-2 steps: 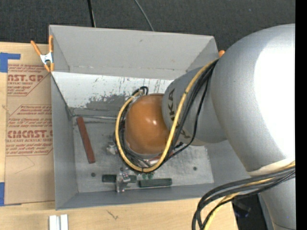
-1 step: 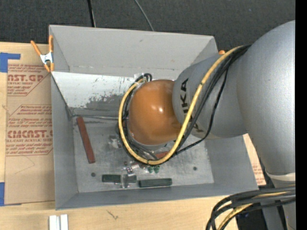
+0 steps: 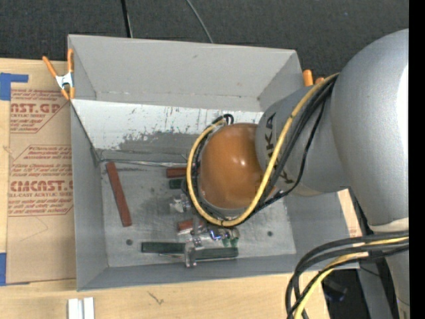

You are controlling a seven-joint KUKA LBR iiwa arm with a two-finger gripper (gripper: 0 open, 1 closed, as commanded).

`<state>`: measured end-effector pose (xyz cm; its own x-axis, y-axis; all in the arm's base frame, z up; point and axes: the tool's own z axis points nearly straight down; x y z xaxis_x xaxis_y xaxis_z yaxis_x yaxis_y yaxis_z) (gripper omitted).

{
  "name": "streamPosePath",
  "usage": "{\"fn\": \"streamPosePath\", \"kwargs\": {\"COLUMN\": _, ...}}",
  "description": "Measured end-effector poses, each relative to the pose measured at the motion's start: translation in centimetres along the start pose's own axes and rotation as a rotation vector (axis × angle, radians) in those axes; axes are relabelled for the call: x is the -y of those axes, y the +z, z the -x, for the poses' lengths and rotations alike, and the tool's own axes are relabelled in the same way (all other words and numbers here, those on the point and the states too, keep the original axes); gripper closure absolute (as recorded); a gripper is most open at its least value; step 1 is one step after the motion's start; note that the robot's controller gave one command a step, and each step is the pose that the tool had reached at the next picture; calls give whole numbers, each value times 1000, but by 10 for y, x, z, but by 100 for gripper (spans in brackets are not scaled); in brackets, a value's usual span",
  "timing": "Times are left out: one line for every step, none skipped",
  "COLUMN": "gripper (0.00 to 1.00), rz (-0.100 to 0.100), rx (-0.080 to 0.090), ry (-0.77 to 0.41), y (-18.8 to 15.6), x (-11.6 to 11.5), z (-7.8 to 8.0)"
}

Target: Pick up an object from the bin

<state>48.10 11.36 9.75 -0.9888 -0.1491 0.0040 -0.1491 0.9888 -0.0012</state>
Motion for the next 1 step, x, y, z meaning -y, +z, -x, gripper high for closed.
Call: {"fn": "streamPosePath", "kwargs": {"gripper": 0, "rz": 3, "rx": 13, "ry": 119, "y": 24, "x": -21, "z": 5}}
